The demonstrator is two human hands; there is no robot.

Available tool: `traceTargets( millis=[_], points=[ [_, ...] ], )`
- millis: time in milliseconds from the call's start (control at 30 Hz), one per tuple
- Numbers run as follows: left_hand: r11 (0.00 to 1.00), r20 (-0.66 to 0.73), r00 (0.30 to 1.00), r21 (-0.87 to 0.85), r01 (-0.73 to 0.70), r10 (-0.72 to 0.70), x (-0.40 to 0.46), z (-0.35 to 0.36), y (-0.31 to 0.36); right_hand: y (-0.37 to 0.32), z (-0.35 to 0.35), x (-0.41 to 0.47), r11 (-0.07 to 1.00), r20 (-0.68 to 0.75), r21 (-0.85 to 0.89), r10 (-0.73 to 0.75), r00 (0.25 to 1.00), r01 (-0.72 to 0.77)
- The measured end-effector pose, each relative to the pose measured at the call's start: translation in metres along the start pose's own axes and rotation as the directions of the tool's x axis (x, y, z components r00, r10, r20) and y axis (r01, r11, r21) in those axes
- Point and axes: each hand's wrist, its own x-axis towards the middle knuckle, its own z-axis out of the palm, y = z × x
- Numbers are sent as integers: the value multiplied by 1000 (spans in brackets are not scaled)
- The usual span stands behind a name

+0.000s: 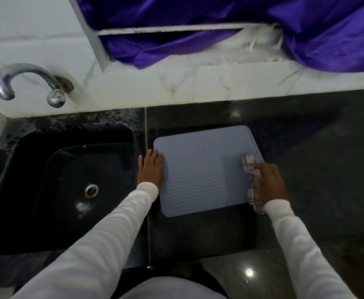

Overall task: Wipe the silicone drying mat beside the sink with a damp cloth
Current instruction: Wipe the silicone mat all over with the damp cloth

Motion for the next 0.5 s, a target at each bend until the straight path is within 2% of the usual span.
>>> traceTargets(
  millis=[67,100,167,267,367,500],
  points=[
    [992,-15,997,-103,70,-71,-5,-1,3,-26,-2,-13,985,168,171,-55,984,26],
    [981,-30,992,-154,115,-121,-8,-3,5,-37,0,-21,974,212,186,-166,963,127],
    [965,-44,985,-213,155,-168,-14,-4,6,-52,10,-38,917,249,185,-391,886,353],
    [973,-56,994,-216,81,-95,-22,-3,9,-67,32,-62,819,343,250,-574,743,517],
    [969,-53,995,-237,74,-89,-25,-3,10,-73,51,-80,719,428,222,-679,597,659],
    [958,-47,994,-275,87,-104,-28,1,11,-72,78,-108,660,541,265,-705,459,703]
  ],
)
